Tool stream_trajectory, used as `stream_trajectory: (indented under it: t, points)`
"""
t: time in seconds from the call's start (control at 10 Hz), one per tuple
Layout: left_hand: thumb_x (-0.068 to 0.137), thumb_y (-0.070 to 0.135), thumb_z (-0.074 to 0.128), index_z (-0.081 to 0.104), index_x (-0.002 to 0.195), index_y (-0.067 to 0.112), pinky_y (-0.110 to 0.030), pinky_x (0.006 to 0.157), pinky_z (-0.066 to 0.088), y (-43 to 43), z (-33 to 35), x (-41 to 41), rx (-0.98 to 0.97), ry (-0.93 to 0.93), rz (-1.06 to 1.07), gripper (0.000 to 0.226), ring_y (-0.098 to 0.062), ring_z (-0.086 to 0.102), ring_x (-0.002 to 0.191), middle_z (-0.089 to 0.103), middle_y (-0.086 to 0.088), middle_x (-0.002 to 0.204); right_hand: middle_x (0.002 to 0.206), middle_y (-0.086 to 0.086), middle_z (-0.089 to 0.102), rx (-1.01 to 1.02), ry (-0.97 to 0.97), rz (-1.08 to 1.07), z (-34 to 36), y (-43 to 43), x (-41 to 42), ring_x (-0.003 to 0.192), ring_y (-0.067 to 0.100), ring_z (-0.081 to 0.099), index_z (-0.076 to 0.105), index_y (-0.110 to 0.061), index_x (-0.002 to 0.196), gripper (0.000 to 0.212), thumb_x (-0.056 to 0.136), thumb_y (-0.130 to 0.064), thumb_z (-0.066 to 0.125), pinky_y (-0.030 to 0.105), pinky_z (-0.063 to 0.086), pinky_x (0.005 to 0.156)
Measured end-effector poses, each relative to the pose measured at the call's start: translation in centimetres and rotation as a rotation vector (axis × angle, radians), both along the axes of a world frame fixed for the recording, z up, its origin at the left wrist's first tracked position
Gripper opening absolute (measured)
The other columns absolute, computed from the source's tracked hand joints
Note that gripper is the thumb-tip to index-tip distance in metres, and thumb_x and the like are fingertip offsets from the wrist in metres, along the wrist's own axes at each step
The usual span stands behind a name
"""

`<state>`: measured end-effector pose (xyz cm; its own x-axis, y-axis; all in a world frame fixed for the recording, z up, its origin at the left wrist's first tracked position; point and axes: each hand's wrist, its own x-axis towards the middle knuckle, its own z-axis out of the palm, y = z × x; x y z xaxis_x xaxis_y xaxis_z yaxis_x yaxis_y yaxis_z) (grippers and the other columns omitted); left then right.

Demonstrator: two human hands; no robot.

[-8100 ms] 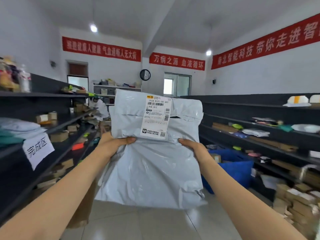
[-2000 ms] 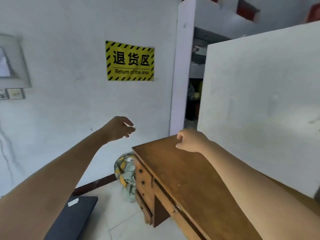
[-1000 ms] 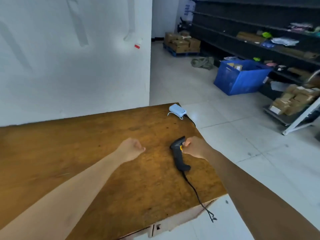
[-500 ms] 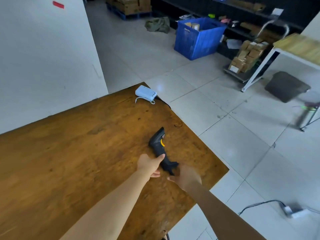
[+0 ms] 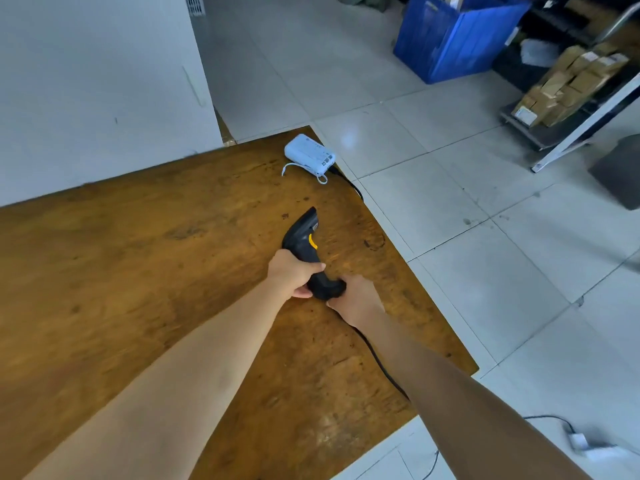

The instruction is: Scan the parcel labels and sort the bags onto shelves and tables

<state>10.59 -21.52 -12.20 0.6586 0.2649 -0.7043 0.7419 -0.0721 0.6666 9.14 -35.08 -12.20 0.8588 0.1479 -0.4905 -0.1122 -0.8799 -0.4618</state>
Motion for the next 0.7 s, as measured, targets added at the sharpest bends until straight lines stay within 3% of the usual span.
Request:
stream_trajectory:
  t: [0.1,0.3,0.4,0.5,0.7]
  points:
    - [0.073,0.022,0.081,0.052,0.117,0.000,-0.032,0.044,0.057,1.4,0.7,2.0,0.006,-0.021,-0.016,0.057,-0.030,0.068,0.068,0.063,-0.020,0.093,0.086,0.007,0.060,0.072,-0.008,-0.017,0.3,1.0,2.2,0.080,0.022,0.057,0.057,-0.010,0.086,0.016,0.077,-0.016,0.069,0.026,0.037,0.058]
    - [0.075,0.021,0.080,0.052,0.116,-0.002,-0.030,0.041,0.056,3.2,1.2,5.1,0.022,-0.048,-0.015,0.056,-0.027,0.066,0.063,0.060,-0.016,0.078,0.089,0.008,0.061,0.109,-0.043,-0.016,1.0,2.6,5.2,0.080,0.022,0.058,0.063,-0.005,0.101,0.026,0.078,-0.015,0.070,0.025,0.041,0.058]
    - [0.075,0.025,0.079,0.055,0.112,-0.004,-0.033,0.049,0.059,3.2,0.4,5.3,0.051,-0.053,-0.049,0.053,-0.027,0.068,0.062,0.063,-0.018,0.075,0.100,0.010,0.065,0.067,-0.042,-0.014,0.0,2.7,5.7,0.088,0.025,0.063,0.061,-0.006,0.109,0.033,0.079,-0.015,0.070,0.026,0.047,0.064]
    - [0.077,0.030,0.077,0.058,0.105,-0.005,-0.035,0.058,0.060,3.0,-0.1,4.8,0.109,-0.063,-0.077,0.049,-0.026,0.069,0.063,0.063,-0.016,0.069,0.109,0.010,0.066,0.004,-0.056,0.034,-0.9,2.5,5.4,0.098,0.027,0.064,0.058,-0.009,0.114,0.036,0.080,-0.016,0.069,0.034,0.054,0.080]
    - [0.078,0.041,0.072,0.061,0.106,-0.004,-0.031,0.050,0.057,3.3,0.4,3.3,0.198,-0.084,-0.061,0.054,-0.019,0.066,0.062,0.065,-0.015,0.081,0.112,0.006,0.063,-0.057,-0.023,0.145,0.2,2.1,5.8,0.101,0.024,0.062,0.054,-0.014,0.118,0.040,0.083,-0.026,0.069,0.035,0.054,0.085]
